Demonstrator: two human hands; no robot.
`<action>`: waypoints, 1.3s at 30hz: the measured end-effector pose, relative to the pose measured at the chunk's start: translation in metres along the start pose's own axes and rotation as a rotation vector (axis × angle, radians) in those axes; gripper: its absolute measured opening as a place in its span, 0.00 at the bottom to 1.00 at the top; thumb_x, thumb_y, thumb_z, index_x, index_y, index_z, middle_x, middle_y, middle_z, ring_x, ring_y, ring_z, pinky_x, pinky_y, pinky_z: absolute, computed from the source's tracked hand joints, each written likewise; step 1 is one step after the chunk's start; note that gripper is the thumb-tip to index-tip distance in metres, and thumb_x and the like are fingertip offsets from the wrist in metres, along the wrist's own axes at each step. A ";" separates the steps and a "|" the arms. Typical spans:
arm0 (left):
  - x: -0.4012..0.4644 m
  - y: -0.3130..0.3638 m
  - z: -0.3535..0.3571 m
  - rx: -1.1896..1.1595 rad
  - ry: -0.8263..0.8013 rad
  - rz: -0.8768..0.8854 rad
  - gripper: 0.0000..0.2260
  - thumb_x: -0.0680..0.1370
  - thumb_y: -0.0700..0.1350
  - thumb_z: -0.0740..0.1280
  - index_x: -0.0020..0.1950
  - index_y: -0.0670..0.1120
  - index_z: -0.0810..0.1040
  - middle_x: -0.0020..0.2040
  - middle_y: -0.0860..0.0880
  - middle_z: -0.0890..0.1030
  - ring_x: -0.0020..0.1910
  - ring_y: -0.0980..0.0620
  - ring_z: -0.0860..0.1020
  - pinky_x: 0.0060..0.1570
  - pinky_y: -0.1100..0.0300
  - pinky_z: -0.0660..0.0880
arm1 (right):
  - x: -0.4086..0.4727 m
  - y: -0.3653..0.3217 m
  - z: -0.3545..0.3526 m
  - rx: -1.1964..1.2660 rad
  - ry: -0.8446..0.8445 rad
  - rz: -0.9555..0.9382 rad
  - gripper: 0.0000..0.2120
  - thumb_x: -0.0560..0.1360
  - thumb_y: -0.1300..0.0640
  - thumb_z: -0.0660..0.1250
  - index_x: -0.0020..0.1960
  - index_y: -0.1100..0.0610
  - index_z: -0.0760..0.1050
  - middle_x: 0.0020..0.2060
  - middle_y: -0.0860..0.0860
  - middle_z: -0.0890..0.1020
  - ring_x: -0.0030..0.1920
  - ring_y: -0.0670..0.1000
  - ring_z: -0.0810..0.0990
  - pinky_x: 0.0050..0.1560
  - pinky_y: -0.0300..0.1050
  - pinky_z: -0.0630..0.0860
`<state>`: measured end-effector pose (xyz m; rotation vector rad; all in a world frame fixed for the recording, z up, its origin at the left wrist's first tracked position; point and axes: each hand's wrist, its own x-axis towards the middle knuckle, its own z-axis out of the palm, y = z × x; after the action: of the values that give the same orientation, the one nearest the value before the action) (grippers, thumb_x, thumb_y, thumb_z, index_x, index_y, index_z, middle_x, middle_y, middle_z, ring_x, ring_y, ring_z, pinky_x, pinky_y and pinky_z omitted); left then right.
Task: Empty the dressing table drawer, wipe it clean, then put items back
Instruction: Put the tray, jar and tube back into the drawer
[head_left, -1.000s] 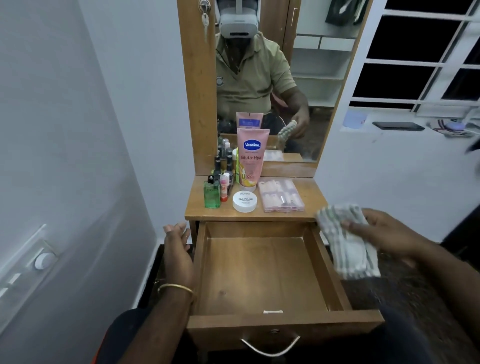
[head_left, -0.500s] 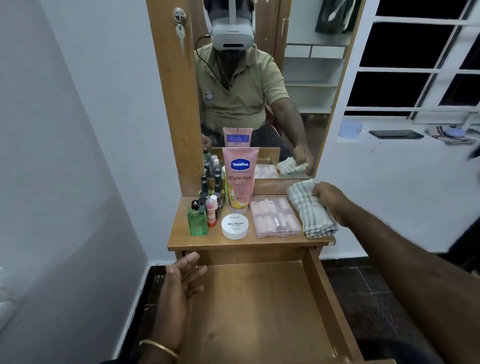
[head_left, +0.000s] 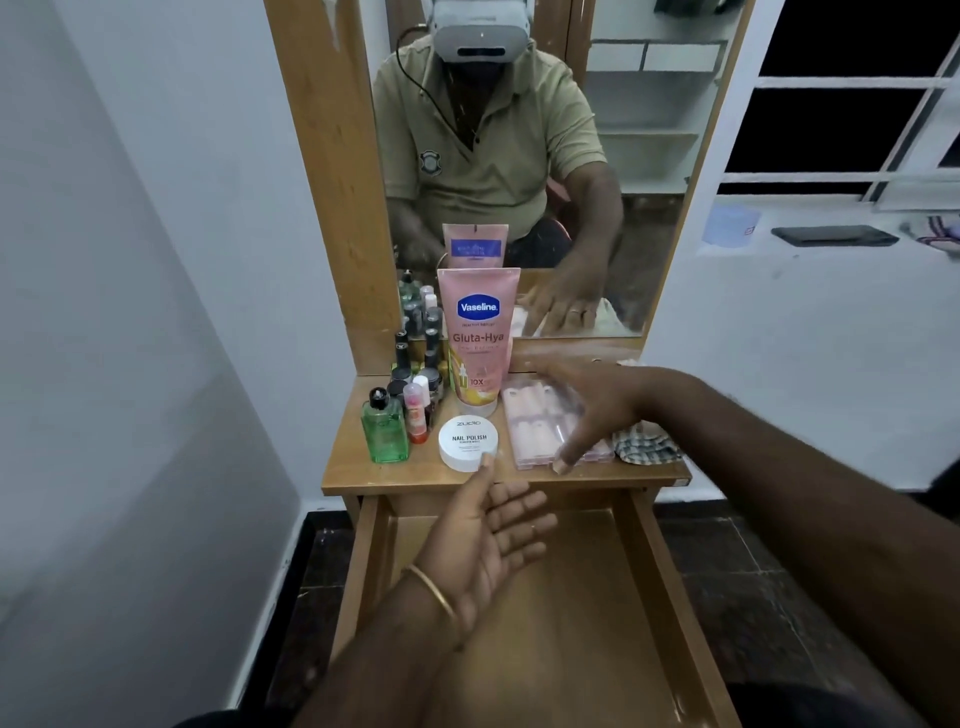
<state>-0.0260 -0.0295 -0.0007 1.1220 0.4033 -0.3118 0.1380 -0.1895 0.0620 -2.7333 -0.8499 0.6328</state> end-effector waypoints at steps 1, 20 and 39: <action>0.003 0.001 0.003 -0.005 -0.006 -0.016 0.26 0.79 0.61 0.59 0.61 0.41 0.77 0.55 0.43 0.85 0.55 0.43 0.83 0.57 0.48 0.76 | 0.003 -0.001 -0.001 -0.004 -0.010 -0.023 0.60 0.56 0.40 0.83 0.77 0.41 0.50 0.78 0.45 0.58 0.76 0.53 0.59 0.73 0.54 0.62; -0.028 -0.005 0.000 0.041 -0.022 0.221 0.09 0.77 0.41 0.70 0.55 0.41 0.77 0.41 0.46 0.85 0.37 0.52 0.83 0.46 0.56 0.81 | -0.089 -0.054 0.056 0.046 0.405 0.035 0.61 0.56 0.32 0.77 0.77 0.44 0.44 0.75 0.48 0.58 0.75 0.53 0.58 0.74 0.59 0.57; 0.001 -0.047 -0.037 0.931 -0.266 0.023 0.03 0.79 0.39 0.68 0.52 0.44 0.78 0.40 0.46 0.81 0.37 0.53 0.81 0.45 0.56 0.81 | -0.122 -0.053 0.187 0.022 0.504 0.122 0.25 0.69 0.35 0.68 0.61 0.46 0.72 0.61 0.44 0.75 0.61 0.49 0.73 0.62 0.55 0.71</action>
<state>-0.0509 -0.0150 -0.0526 1.9583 -0.0202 -0.6551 -0.0643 -0.2044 -0.0453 -2.7444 -0.5517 -0.0402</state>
